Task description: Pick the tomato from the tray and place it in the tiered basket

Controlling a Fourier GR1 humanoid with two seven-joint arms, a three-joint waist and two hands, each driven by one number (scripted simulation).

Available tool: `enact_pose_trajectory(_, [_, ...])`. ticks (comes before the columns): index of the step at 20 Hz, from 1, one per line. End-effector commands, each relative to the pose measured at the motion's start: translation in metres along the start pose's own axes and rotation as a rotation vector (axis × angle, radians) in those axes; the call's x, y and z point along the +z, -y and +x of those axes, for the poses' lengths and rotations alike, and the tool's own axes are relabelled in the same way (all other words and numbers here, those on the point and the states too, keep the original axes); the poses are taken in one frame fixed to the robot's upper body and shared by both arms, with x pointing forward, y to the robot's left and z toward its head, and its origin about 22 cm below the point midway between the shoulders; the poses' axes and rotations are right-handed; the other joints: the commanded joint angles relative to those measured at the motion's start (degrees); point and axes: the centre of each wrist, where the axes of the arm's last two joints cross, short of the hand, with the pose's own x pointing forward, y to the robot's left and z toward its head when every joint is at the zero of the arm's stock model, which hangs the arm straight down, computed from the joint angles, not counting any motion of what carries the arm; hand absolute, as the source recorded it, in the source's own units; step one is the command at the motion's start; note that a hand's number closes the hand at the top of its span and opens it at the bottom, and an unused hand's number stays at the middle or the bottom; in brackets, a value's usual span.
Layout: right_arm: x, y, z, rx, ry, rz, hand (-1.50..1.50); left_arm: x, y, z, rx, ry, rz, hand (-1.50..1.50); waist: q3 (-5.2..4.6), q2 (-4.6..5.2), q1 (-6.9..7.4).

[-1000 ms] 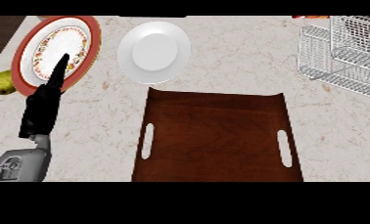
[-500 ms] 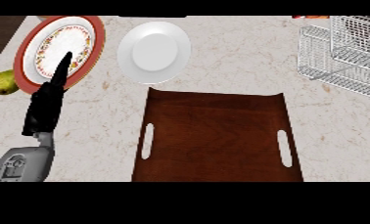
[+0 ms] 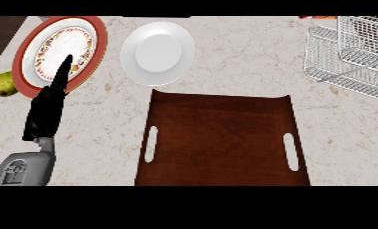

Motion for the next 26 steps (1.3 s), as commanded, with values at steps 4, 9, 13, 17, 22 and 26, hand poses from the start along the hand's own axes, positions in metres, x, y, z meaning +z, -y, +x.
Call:
enact_pose_trajectory(4, [0.002,-0.037,-0.026,-0.149,-0.135,0.141,-1.5,0.002,-0.003,0.006,-0.009,0.0,0.001,0.0,0.01,-0.15,-0.08])
enact_pose_trajectory(9, [-0.001,-0.022,-0.034,-0.317,-0.102,0.0,-1.5,0.001,-0.004,-0.008,-0.002,0.0,-0.01,0.0,0.01,-0.14,-0.29])
enact_pose_trajectory(13, [0.001,-0.028,-0.042,-0.399,-0.101,-0.093,-1.5,-0.007,0.007,0.005,0.005,0.018,-0.018,0.0,0.03,-0.02,-0.29])
enact_pose_trajectory(17, [-0.003,0.01,-0.053,-0.454,-0.103,-0.186,-1.5,0.01,-0.002,-0.002,-0.009,-0.015,0.011,0.0,-0.01,-0.41,-0.63])
enact_pose_trajectory(22, [-0.001,0.058,-0.07,-0.491,-0.206,-0.189,-1.5,-0.003,-0.004,-0.007,-0.012,-0.008,0.009,0.0,-0.08,-0.57,-1.65])
enact_pose_trajectory(26, [0.008,0.077,-0.127,-0.593,-0.274,-0.135,-1.5,0.01,-0.001,-0.01,-0.006,-0.028,0.032,0.0,-0.02,-0.74,-2.18])
